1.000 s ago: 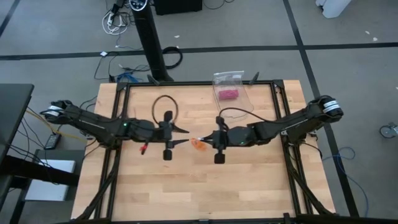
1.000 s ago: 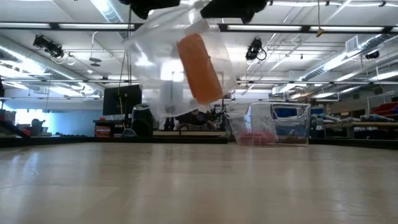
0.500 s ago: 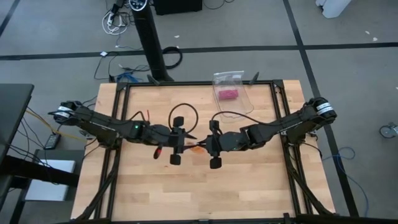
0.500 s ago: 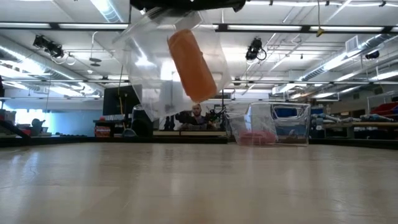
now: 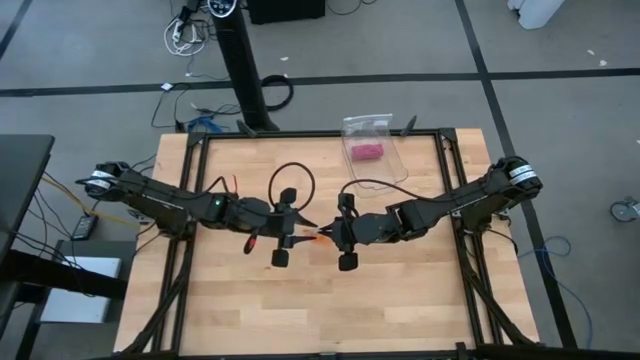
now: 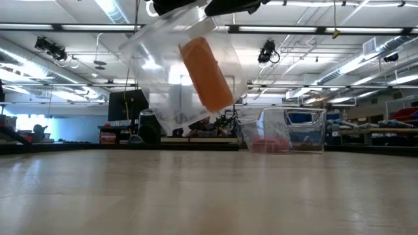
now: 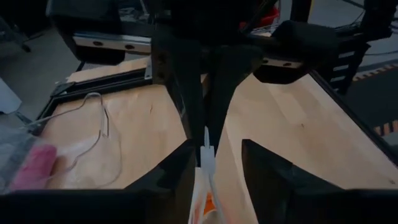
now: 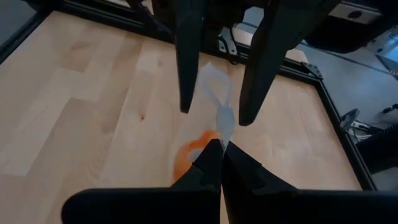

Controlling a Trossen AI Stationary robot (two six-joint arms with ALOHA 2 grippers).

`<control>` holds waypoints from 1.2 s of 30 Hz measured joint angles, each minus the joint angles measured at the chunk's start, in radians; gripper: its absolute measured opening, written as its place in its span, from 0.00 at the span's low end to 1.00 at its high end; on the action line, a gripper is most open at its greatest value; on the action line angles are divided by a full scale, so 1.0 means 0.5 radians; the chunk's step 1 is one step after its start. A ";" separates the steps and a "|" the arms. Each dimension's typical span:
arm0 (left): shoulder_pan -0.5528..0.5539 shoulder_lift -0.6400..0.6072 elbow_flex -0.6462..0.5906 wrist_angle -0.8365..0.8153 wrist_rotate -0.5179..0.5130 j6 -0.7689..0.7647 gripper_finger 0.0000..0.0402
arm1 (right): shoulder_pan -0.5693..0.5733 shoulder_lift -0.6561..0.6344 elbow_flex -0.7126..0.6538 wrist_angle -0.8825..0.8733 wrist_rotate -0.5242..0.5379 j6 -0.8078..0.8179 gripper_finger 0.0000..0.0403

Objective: Roll bandage
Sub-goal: Close the transparent zip bag

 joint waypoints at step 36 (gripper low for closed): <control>0.001 0.026 -0.003 0.010 -0.106 -0.037 0.21 | 0.009 -0.002 -0.002 0.064 0.003 -0.018 0.00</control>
